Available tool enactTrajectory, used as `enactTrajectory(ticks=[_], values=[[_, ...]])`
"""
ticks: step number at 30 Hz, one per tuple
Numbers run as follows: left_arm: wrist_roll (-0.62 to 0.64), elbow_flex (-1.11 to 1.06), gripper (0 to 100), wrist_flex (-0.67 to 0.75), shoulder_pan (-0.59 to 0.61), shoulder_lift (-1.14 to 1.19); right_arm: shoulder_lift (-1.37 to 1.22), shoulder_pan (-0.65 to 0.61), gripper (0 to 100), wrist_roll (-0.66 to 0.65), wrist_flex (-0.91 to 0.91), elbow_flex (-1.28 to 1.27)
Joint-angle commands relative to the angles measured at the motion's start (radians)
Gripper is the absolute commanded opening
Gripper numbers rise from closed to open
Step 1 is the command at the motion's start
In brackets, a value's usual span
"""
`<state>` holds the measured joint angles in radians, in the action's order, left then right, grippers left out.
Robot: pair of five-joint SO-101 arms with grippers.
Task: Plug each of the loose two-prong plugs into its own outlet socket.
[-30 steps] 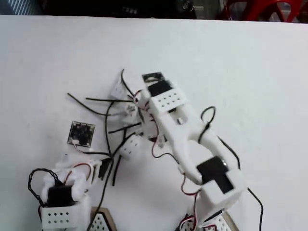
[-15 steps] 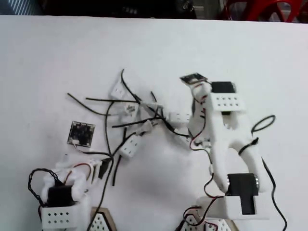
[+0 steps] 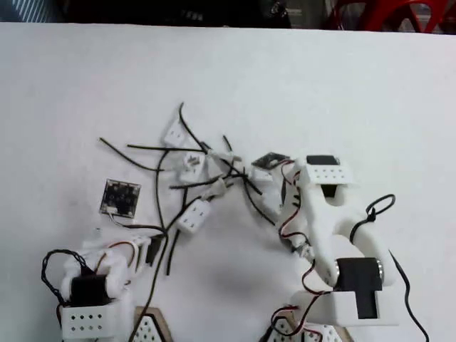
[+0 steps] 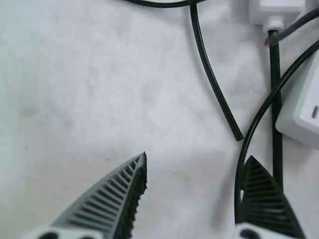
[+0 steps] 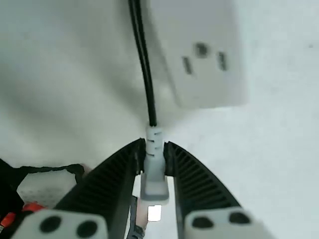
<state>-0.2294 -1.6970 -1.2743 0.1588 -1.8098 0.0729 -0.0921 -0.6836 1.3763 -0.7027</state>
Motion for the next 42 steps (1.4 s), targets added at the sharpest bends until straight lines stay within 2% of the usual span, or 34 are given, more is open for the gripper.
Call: enactTrajectory(ticks=[1,5,20,24,31,36,39,42], values=[[0.002,0.003,30,0.014,0.008,-0.008,0.042,-0.027,3.8,-0.009,-0.004,-0.002],[0.002,0.003,30,0.014,0.008,-0.008,0.042,-0.030,9.5,-0.011,0.015,-0.002],[0.002,0.003,30,0.014,0.008,-0.008,0.041,-0.045,7.6,-0.015,0.025,-0.058],[0.002,0.003,30,0.014,0.008,-0.008,0.041,-0.051,1.8,-0.015,0.024,-0.068],[0.002,0.003,30,0.014,0.008,-0.008,0.048,-0.051,1.6,-0.015,0.027,-0.068],[0.002,0.003,30,0.014,0.008,-0.008,0.091,-0.051,1.6,-0.012,0.188,0.012],[0.002,0.003,30,0.014,0.008,-0.008,0.199,-0.041,1.6,-0.009,0.309,0.100],[0.002,0.003,30,0.014,0.008,-0.008,0.351,-0.019,1.6,-0.014,0.340,0.158]])
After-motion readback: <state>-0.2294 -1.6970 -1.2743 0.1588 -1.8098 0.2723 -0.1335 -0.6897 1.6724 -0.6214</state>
